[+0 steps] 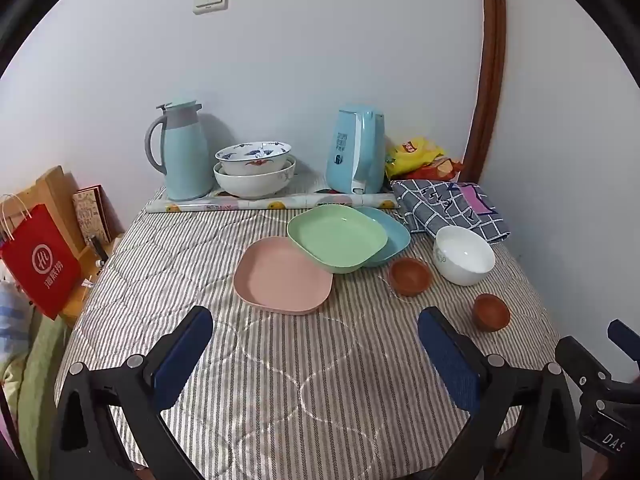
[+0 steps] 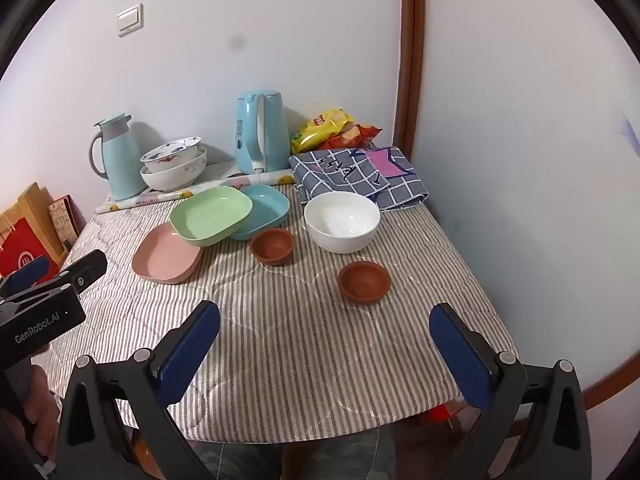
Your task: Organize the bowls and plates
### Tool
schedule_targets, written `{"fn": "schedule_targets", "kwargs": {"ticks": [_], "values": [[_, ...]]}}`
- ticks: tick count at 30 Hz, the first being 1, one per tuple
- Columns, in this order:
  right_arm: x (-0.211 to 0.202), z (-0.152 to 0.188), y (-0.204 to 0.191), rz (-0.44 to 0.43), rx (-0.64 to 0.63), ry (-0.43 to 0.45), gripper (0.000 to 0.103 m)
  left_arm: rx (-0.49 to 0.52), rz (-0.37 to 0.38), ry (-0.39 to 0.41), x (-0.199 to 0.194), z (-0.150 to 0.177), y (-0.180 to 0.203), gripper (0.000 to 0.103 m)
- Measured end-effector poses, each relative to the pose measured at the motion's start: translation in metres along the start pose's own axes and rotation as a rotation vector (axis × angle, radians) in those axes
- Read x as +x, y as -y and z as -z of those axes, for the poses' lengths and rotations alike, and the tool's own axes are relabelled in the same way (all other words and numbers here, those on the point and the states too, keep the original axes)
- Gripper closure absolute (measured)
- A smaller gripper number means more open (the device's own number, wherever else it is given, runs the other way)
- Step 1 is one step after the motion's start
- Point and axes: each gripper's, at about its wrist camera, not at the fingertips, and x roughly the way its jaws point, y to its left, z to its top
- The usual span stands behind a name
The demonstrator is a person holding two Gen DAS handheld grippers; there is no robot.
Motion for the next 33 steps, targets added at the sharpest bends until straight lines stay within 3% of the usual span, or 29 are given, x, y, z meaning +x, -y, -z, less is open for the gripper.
{"fn": "schedule_targets", "kwargs": {"ticks": [33], "values": [[-0.011,-0.004,-0.002,-0.001,0.006,0.019,0.0,-0.013,0.0,0.017,-0.007,-0.002,-0.004,0.0]]}}
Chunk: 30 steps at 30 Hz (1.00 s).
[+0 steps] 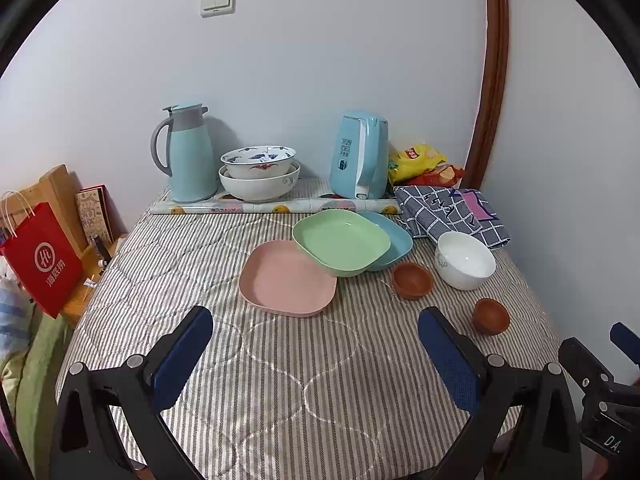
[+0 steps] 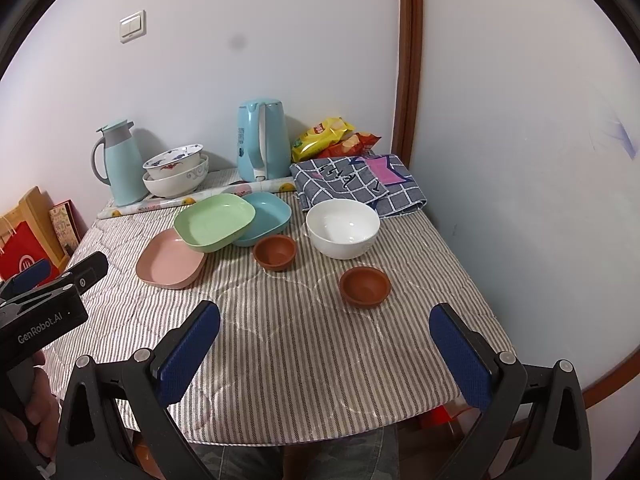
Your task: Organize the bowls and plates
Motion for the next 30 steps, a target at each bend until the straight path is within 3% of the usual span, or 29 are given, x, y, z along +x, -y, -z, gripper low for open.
{"fn": "schedule_targets", "kwargs": {"ticks": [30], "values": [[-0.0057,-0.0004,-0.0037,-0.006,0.002,0.012,0.0,0.001,0.009,0.01,-0.0063,-0.0016,-0.0045,0.0]]}}
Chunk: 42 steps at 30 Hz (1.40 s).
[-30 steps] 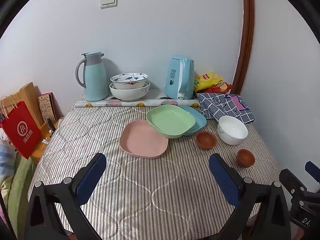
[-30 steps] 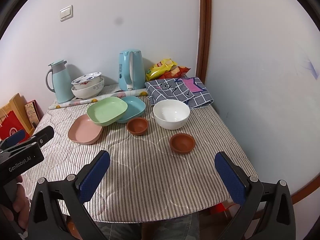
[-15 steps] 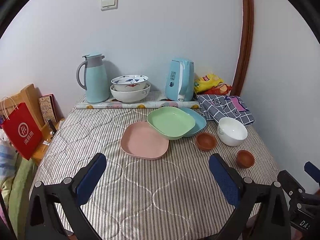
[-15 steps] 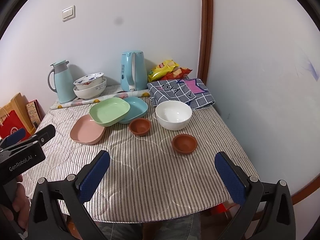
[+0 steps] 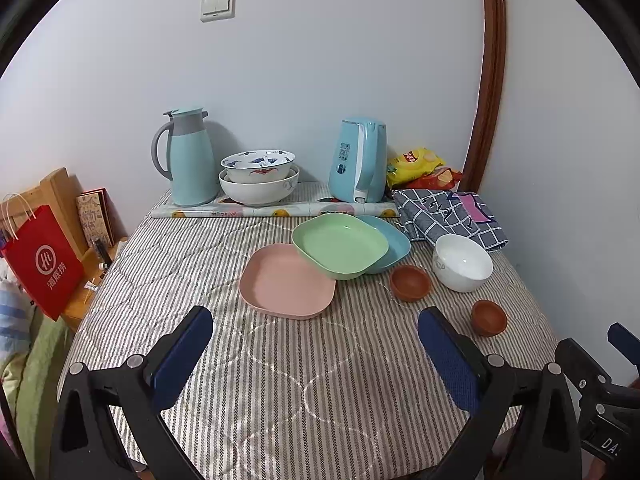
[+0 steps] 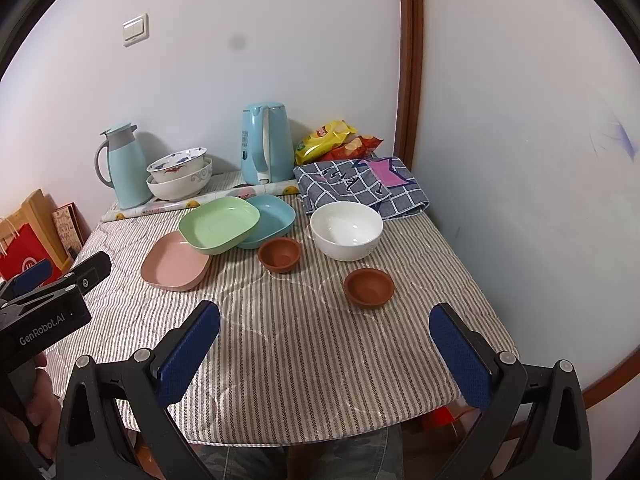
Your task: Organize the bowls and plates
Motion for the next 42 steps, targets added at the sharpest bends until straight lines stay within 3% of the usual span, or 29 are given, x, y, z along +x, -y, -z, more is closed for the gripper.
{"fn": "schedule_targets", "kwargs": {"ticks": [24,42], "values": [[-0.003,-0.001,0.0,-0.005,-0.003,0.001,0.0,-0.001,0.022,0.005,-0.002,0.001,0.005,0.0],[-0.004,0.002,0.008,0.015,0.007,0.005,0.0,-0.001,0.108,0.007,-0.003,0.002,0.014,0.0]]}}
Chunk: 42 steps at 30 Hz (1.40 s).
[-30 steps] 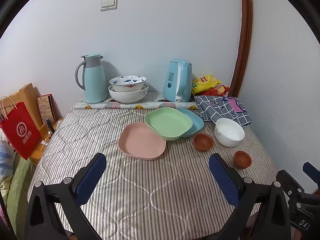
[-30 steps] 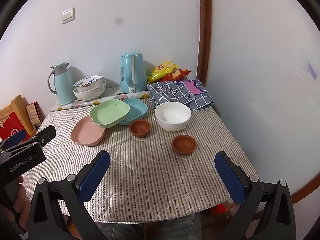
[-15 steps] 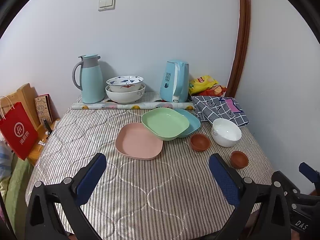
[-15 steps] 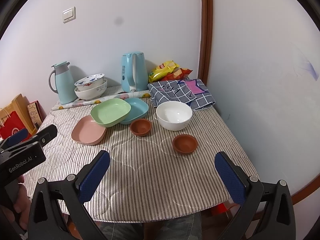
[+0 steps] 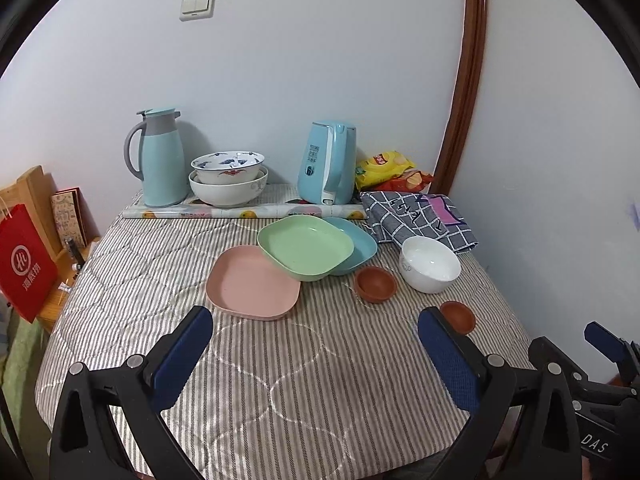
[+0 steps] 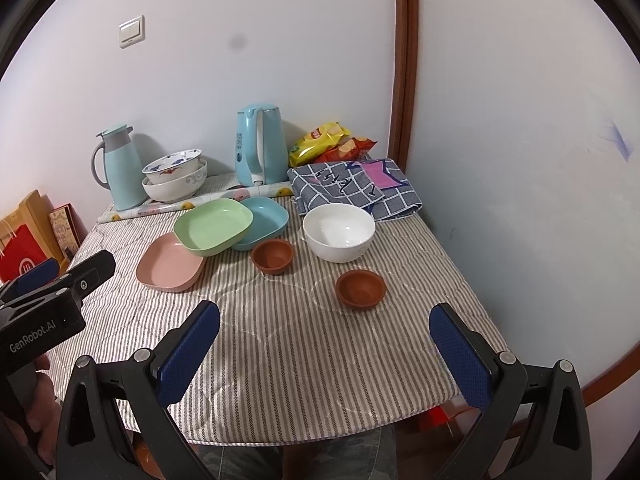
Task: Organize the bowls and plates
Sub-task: 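Move the left tool toward the green square plate's rim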
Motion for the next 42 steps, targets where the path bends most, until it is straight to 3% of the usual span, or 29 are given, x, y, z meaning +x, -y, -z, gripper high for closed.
{"fn": "schedule_targets", "kwargs": {"ticks": [17,26,36,39,42], "values": [[0.01,-0.009,0.008,0.002,0.012,0.01,0.0,0.011,0.05,-0.006,0.015,-0.015,0.015,0.0],[0.028,-0.025,0.022,0.001,0.074,0.023,0.0,0.018,0.007,0.001,0.034,-0.032,0.009,0.0],[0.068,-0.048,0.012,-0.05,0.049,-0.023,0.0,0.015,-0.045,-0.036,0.079,-0.049,-0.005,0.0],[0.091,-0.058,0.007,-0.079,0.058,-0.074,0.008,0.017,-0.049,-0.054,0.095,-0.055,-0.011,0.0],[0.114,-0.068,0.0,-0.077,0.06,-0.099,0.009,0.007,-0.052,-0.078,0.116,-0.063,-0.019,0.0]]}}
